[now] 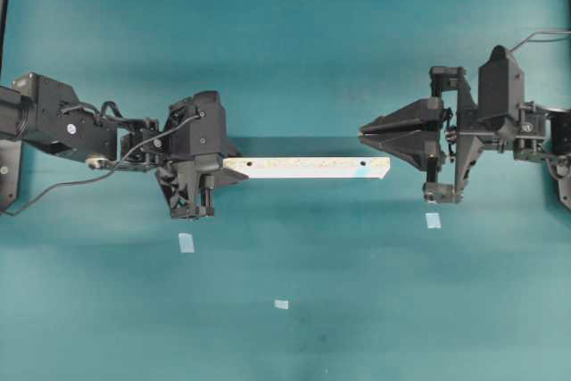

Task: Insert the rod into the hole on the wooden board.
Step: 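Position the held peg above the board's right hole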

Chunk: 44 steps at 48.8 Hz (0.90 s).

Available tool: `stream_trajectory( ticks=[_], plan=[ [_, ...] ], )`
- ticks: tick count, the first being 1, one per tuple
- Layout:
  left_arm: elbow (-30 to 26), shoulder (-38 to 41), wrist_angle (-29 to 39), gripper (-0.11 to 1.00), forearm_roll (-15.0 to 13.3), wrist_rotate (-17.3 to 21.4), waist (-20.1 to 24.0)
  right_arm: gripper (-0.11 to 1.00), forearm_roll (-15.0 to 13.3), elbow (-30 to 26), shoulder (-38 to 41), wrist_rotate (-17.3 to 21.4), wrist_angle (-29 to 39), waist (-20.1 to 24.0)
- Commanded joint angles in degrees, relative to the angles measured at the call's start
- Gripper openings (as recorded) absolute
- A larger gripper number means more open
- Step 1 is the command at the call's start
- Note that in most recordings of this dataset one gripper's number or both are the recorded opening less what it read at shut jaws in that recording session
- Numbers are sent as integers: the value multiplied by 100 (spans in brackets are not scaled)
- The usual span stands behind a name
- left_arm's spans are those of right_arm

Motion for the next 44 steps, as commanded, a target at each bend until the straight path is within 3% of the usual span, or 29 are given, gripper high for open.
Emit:
stream_trajectory(
  ticks=[1, 11, 27, 44],
  plan=[
    [-97, -70, -26, 33, -9, -18, -18, 11, 18, -35, -44, 9, -26, 9],
    [-97, -70, -26, 33, -9, -18, -18, 11, 18, -26, 62, 53, -26, 70],
    [-97, -70, -26, 33, -9, -18, -18, 11, 545, 35, 694, 79, -747, 396],
    [-105, -70, -26, 33, -9, -18, -26, 11, 686, 62, 1063, 88, -1081, 510]
  ],
)
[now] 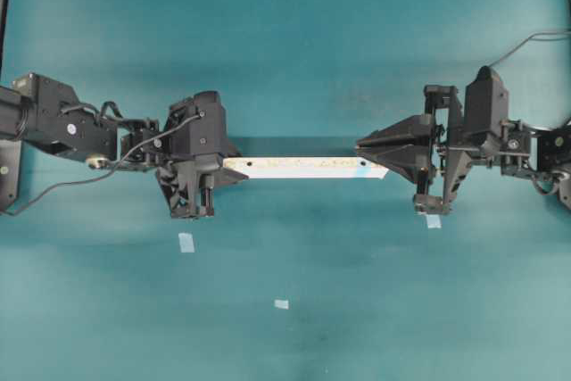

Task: Insert the rod into the hole on the wooden board.
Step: 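Position the held peg above the board's right hole, then press the peg down into the hole with the right gripper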

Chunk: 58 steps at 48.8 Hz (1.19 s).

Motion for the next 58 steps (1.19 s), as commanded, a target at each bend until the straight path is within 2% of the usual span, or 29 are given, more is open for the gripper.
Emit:
stream_trajectory(
  ticks=[1, 21, 58],
  plan=[
    [-105, -70, -26, 33, -9, -18, -18, 11, 88, -26, 44, 9, -105, 70],
    [-105, -70, -26, 33, -9, -26, -18, 11, 360, -88, 439, 9, -176, 176],
    [-105, -70, -26, 33, -9, -26, -18, 11, 378, -132, 422, 26, 53, 220]
  ],
)
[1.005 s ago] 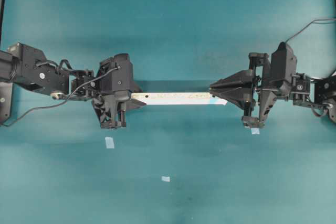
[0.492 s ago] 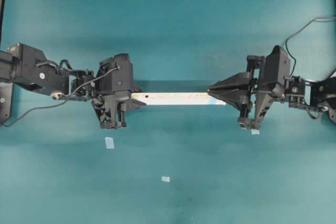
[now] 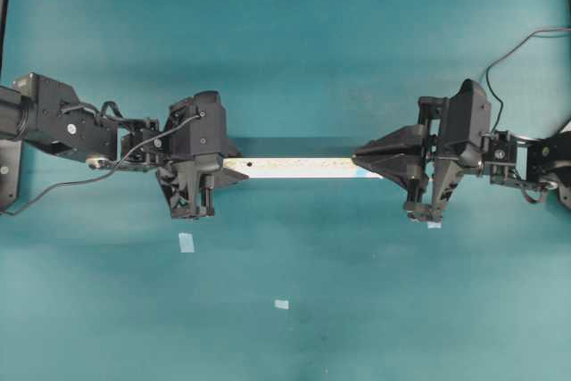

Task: Insert the rod into the hole on the wooden board.
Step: 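Press the peg down into the hole with the right gripper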

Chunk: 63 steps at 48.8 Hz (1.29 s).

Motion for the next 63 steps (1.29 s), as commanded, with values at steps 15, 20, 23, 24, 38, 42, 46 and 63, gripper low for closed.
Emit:
stream_trajectory(
  ticks=[15, 20, 23, 24, 38, 42, 46, 63],
  plan=[
    [-105, -62, -18, 33, -9, -26, -18, 11, 53, 123, -299, 9, 220, 26],
    [-105, -62, -18, 33, -9, -26, -18, 11, 53, 123, -387, 9, 554, 35],
    [-105, -62, -18, 33, -9, -26, -18, 11, 53, 123, -431, 0, 703, 26],
    [-105, -62, -18, 33, -9, -26, -18, 11, 53, 132, -439, 0, 738, 35],
    [-105, -62, -18, 33, -18, -26, -18, 11, 53, 167, -580, -9, 861, 26],
    [-105, -62, -18, 33, -9, -26, -18, 11, 53, 176, -598, -9, 870, 35],
    [-97, -62, 9, 33, -9, -26, -18, 11, 53, 167, -606, -18, 870, 35],
    [-105, -62, 44, 33, -18, -26, -18, 11, 18, 158, -606, -62, 905, 35]
  ],
)
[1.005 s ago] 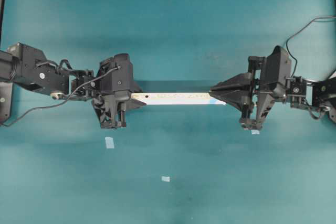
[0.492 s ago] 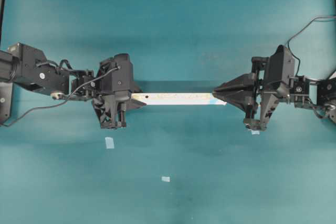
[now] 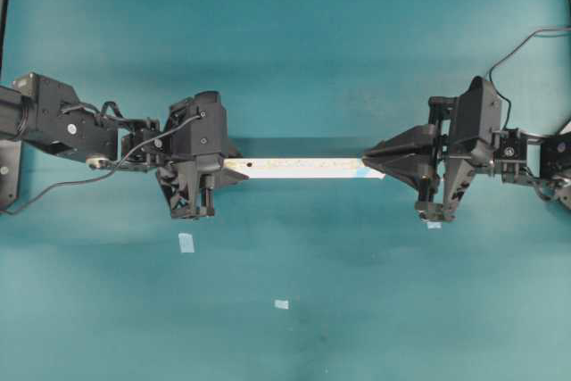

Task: Insert the rod into the hole on the wooden board.
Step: 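Press the peg down into the hole with the right gripper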

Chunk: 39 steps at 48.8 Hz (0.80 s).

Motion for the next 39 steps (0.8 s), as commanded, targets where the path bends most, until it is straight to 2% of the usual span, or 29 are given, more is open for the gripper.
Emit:
stream_trajectory(
  ticks=[1, 12, 32, 39],
  plan=[
    [-88, -62, -18, 33, -9, -26, -9, 11, -26, -26, -79, -26, 44, 18],
    [-88, -62, -18, 33, -9, -26, 0, 11, -26, -79, -79, -70, 466, 18],
    [-88, -62, -18, 32, -18, -26, 0, 11, -9, -70, -79, -79, 791, 18],
    [-88, -62, -18, 33, -9, -132, 9, 11, -9, -70, -70, -79, 958, 18]
  ],
)
